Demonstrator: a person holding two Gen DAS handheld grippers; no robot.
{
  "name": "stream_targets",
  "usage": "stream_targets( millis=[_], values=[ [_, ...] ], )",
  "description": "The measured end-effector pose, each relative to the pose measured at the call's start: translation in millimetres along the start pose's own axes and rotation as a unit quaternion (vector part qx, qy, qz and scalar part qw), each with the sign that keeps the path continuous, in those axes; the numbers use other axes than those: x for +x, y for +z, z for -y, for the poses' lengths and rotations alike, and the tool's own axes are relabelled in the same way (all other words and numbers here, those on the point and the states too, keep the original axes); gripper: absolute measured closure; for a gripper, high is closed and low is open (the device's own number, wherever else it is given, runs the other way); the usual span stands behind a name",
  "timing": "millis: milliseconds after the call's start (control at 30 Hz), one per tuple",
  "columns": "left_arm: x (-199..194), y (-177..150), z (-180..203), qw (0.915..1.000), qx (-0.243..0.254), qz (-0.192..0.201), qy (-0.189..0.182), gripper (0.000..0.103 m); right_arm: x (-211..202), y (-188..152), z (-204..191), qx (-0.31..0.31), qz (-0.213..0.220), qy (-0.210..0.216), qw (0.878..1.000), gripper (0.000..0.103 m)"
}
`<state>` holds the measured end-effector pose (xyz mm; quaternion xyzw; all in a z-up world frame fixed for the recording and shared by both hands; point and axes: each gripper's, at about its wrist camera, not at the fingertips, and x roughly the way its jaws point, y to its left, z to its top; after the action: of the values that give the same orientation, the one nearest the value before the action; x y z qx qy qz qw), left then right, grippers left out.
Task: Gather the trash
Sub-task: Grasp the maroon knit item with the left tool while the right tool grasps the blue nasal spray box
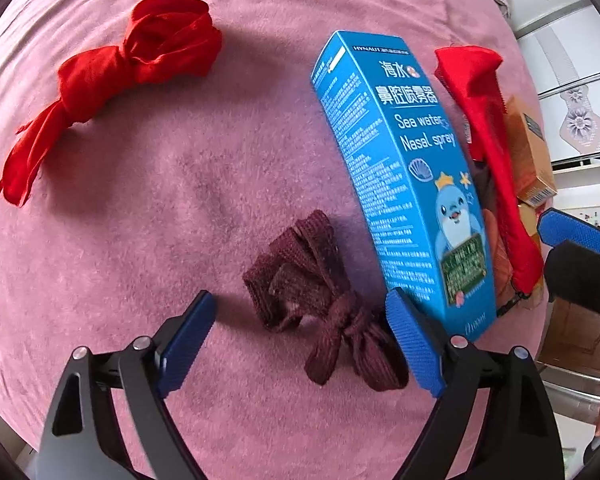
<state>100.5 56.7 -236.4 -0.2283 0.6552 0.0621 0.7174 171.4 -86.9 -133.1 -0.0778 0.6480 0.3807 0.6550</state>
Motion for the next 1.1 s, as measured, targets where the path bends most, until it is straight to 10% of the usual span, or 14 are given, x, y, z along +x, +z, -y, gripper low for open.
stream_targets(
  millis=[500,1100],
  values=[
    [-18,6,-18,0.9990,0.040,0.001,-0.018,0.076,32,11,-10,-0.020,-0.024,-0.030,0.999,0.054],
    [-43,-9,-37,0.9978,0.060,0.004,-0.029,0.077,73,20,-24,-0.041,-0.051,-0.083,0.994,0.055]
  ],
)
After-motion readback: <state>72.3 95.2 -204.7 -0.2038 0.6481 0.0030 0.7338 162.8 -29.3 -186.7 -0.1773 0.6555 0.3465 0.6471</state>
